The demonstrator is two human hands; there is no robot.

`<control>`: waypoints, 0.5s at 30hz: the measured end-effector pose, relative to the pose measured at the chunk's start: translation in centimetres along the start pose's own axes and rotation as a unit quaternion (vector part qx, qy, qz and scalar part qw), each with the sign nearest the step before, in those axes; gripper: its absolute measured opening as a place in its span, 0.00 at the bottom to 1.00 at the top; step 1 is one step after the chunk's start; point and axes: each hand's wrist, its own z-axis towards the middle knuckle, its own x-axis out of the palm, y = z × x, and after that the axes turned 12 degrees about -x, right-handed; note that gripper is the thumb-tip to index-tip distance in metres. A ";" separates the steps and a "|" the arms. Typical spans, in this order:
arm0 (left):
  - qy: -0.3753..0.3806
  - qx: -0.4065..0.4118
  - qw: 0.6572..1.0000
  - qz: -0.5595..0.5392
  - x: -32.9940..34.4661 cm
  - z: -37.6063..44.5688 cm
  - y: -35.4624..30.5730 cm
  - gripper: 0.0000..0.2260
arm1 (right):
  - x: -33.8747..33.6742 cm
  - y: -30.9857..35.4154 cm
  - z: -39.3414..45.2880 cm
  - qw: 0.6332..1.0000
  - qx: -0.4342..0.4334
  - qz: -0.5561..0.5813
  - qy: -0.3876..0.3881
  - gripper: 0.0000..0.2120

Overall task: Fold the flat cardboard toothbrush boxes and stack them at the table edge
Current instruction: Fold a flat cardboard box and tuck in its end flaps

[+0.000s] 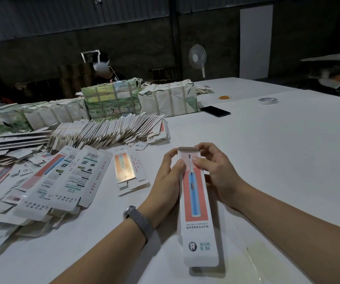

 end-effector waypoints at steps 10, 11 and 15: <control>-0.012 0.019 1.000 0.022 0.2 0.5 0.4 0.15 | 0.7 0.5 -0.2 0.999 -0.023 -0.036 0.020 0.05; -0.013 0.021 0.999 0.031 0.2 0.5 0.4 0.15 | 0.7 0.6 -0.2 0.999 -0.020 -0.027 0.015 0.04; -0.016 0.026 0.997 0.076 0.4 0.4 0.5 0.12 | 0.5 0.5 -0.1 0.999 -0.020 -0.028 -0.009 0.05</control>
